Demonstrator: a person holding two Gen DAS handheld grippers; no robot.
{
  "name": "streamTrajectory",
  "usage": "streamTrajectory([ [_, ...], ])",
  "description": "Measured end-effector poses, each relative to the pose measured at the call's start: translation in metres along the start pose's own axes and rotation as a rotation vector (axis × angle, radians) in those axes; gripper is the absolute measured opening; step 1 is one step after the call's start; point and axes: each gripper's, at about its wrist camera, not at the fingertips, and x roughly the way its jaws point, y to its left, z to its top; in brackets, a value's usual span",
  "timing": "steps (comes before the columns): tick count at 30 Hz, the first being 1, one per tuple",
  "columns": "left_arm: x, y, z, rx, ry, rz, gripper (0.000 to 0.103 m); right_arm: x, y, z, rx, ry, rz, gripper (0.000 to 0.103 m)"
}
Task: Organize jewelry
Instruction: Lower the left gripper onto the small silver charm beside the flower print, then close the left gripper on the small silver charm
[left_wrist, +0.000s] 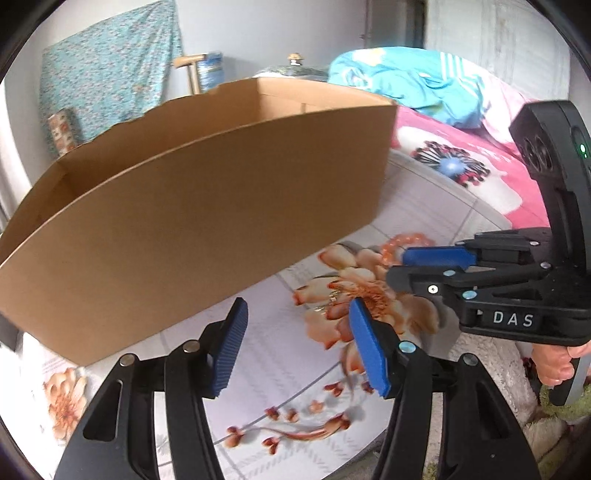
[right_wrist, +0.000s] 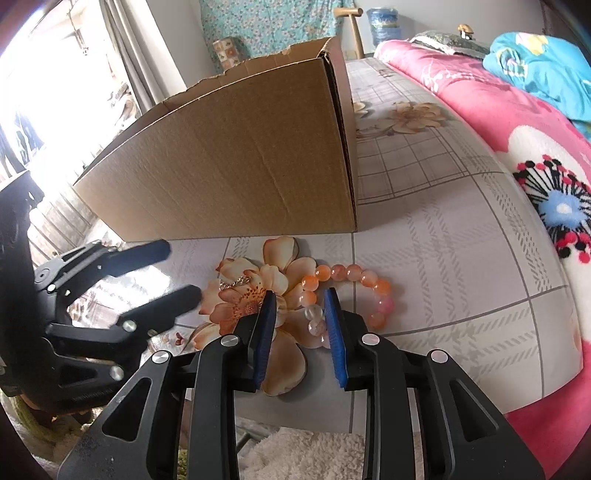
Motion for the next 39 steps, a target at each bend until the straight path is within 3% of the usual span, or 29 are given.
streamTrajectory([
  [9, 0.021, -0.025, 0.005, 0.132, 0.061, -0.014, 0.018, -0.004, -0.012, -0.002, 0.01, -0.008, 0.041, 0.027],
  [13, 0.024, -0.025, 0.007, 0.128, 0.072, -0.016, 0.014, -0.006, -0.016, -0.002, 0.013, -0.01, 0.053, 0.027],
  [18, 0.024, -0.024, 0.007, 0.132, 0.076, -0.01, 0.002, -0.007, -0.019, -0.003, 0.02, -0.013, 0.065, 0.027],
  [37, 0.005, -0.007, 0.008, 0.054, 0.076, -0.047, 0.001, -0.008, -0.025, -0.004, 0.033, -0.02, 0.08, 0.027],
  [39, 0.009, -0.007, 0.01, 0.051, 0.091, -0.06, 0.015, -0.008, -0.025, -0.004, 0.035, -0.02, 0.082, 0.026],
])
